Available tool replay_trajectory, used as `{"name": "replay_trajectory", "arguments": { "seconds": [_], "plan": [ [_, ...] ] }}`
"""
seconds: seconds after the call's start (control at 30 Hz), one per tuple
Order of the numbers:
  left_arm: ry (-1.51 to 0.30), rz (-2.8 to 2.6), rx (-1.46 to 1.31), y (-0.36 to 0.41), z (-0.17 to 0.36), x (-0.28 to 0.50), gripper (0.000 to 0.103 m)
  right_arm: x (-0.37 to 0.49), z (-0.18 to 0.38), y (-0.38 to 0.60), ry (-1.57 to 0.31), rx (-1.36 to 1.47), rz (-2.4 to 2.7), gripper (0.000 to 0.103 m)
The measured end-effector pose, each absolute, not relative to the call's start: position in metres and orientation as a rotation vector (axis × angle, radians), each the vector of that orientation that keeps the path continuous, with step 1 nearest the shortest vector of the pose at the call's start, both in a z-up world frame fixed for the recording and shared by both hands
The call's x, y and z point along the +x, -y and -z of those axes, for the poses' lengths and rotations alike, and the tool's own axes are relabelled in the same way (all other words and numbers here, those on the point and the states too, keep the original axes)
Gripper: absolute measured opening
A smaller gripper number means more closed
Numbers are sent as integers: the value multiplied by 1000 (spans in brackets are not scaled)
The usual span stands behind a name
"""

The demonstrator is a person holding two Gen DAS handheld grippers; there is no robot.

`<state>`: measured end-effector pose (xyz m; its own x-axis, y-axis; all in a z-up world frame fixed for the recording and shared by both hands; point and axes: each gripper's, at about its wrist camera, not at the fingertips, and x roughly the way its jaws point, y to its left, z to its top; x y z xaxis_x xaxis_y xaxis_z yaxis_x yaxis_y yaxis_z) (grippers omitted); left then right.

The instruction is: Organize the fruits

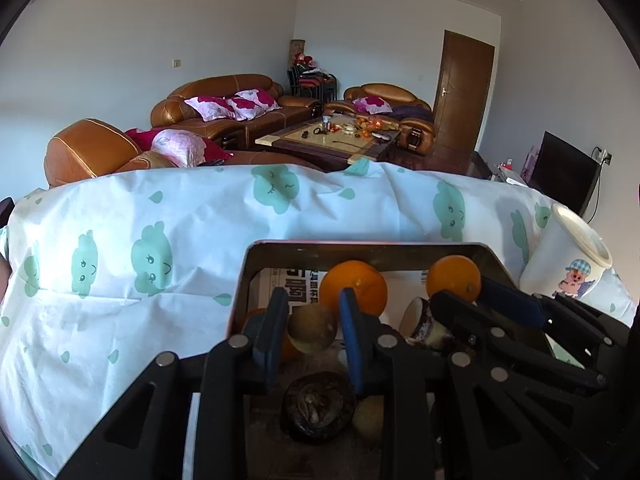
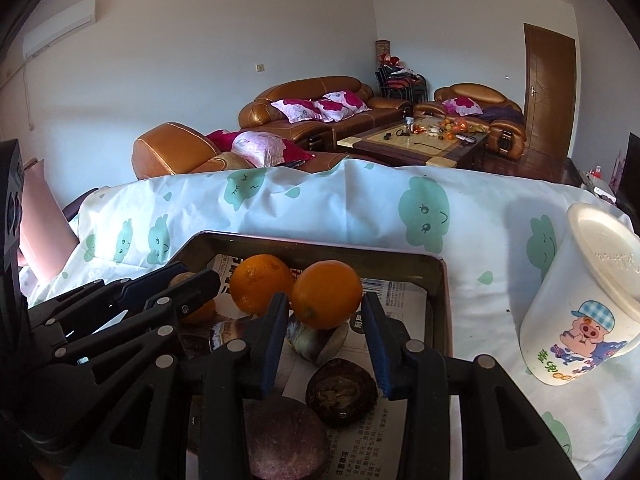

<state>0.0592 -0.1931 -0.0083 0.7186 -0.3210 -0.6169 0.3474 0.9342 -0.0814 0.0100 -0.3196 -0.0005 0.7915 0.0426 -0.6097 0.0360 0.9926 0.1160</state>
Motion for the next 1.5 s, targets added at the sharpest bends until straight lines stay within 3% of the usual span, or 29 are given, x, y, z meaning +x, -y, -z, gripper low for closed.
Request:
{"name": "replay_trajectory", "arguments": {
  "seconds": [0.07, 0.13, 0.27, 0.37, 0.47, 0.53, 0.57, 0.8, 1.07, 1.5],
  "plan": [
    [-680, 356, 33, 191, 8, 58, 39, 8, 0, 324, -655, 147, -14, 42],
    [-694, 324, 18, 187, 8, 60, 54, 7, 1, 326, -657, 165, -29, 42],
    [-702, 361, -43, 178, 7, 59, 58, 5, -1, 330, -636, 190, -47, 48],
    [-706, 386, -66, 178, 8, 59, 68, -2, -6, 335, -591, 227, -39, 54],
    [-705, 409, -59, 183, 9, 59, 81, -14, -13, 344, -517, 271, 11, 62],
    [-709, 450, -22, 193, 10, 57, 101, -22, -18, 346, -463, 287, 36, 77],
    [-703, 449, 8, 198, 10, 54, 103, -25, -22, 347, -436, 291, 52, 78],
    [-606, 363, 96, 202, 1, 42, 103, -36, -34, 344, -346, 243, 154, 87],
    [-535, 293, 81, 183, -7, 30, 103, -55, -33, 346, -212, 282, 203, 87],
    [-438, 249, 42, 145, -14, -14, 103, -92, -36, 314, -177, 205, 236, 87]
  ]
}}
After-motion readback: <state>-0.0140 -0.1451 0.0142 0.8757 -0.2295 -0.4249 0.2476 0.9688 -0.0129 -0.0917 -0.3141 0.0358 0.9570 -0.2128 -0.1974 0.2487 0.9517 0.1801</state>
